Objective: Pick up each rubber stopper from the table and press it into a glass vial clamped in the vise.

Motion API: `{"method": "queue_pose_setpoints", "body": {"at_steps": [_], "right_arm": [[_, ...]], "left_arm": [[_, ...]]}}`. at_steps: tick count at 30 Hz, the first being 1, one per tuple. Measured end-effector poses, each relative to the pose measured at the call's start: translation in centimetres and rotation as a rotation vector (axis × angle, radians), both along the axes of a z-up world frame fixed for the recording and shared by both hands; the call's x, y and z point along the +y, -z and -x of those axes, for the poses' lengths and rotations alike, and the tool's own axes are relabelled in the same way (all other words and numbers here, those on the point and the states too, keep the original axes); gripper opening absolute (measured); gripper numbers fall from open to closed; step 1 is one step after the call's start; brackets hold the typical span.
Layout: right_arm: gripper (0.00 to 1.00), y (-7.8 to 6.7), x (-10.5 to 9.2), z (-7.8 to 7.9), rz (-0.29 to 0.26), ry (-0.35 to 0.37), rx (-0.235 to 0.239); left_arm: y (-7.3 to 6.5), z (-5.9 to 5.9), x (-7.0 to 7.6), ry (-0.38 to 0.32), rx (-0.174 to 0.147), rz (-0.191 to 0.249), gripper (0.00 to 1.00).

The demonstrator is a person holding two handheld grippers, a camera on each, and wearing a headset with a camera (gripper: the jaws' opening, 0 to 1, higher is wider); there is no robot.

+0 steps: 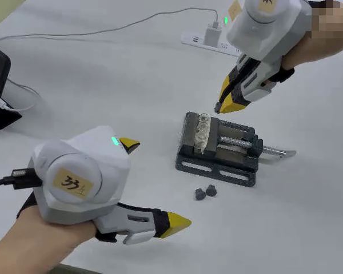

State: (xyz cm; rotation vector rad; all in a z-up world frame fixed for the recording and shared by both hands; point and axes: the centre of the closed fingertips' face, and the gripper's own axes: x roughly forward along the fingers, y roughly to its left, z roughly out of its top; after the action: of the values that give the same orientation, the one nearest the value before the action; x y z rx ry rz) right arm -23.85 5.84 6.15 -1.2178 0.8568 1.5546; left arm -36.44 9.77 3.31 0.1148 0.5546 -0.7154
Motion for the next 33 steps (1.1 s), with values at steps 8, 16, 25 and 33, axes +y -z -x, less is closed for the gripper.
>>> {"method": "queue_pose_setpoints", "body": {"at_steps": [8, 16, 25, 33], "right_arm": [[0.05, 0.9, 0.4, -0.1, 0.015, -0.017, 0.003], [0.05, 1.5, 1.0, -0.1, 0.030, -0.033, 0.012], [0.05, 2.2, 1.2, -0.3, 0.053, -0.055, 0.017], [0.05, 2.5, 1.2, -0.6, 0.066, -0.060, 0.011]], "left_arm": [[0.3, 0.1, 0.1, -0.009, 0.008, 0.009, 0.91], [0.6, 0.0, 0.1, -0.016, 0.018, 0.017, 0.90], [0.7, 0.2, 0.4, -0.024, 0.027, 0.021, 0.90], [0.9, 0.4, 0.5, -0.025, 0.035, 0.019, 0.89]]}}
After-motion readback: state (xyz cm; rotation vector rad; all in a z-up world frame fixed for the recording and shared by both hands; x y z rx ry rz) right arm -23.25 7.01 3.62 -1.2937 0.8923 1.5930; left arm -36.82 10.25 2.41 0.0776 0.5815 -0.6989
